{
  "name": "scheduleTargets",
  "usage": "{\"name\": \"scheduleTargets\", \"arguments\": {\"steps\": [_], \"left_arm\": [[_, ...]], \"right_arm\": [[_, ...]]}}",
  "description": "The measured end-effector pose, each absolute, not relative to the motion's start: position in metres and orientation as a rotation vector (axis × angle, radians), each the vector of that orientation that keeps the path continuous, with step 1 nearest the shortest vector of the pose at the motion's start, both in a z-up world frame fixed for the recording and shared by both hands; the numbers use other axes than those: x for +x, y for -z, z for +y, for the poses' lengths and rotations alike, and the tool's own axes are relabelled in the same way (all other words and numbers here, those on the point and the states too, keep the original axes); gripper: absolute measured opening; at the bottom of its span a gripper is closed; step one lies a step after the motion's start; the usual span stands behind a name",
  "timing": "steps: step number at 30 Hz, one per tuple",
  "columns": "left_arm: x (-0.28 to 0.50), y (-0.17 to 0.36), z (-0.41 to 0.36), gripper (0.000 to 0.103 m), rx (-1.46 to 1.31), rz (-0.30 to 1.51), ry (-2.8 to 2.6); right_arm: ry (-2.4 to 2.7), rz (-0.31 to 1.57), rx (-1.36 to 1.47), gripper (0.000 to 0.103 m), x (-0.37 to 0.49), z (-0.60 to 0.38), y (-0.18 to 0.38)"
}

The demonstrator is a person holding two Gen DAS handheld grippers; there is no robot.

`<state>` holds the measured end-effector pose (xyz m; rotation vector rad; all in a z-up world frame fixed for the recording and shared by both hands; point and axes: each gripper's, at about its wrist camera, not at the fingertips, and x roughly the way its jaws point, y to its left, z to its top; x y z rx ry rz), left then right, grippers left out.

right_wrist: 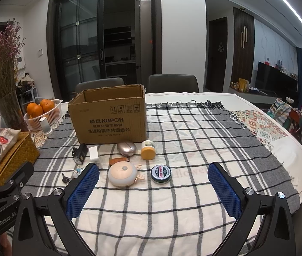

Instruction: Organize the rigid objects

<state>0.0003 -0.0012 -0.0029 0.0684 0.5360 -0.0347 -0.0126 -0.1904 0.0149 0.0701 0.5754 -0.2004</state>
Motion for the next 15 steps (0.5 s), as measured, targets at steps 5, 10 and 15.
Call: {"name": "scheduleTargets", "arguments": {"steps": [5,10,15], "left_arm": [[0.0004,0.0038,-0.0015,0.103,0.067,0.541,0.036],[0.0009,0.0046,-0.0008,0.103,0.067,0.543,0.038],[0.0011,0.0068,-0.0008,0.103,0.062,0.548,0.046]], "right_arm": [[0.201,0.576,0.069,0.103,-0.0128,-0.1907,-0.0149],[0.200,0.576,0.071,0.103,-0.0133,-0.1908,-0.0149],[0.199,0.578,0.070,0.103,-0.0146,-0.1899,-0.0162]]}}
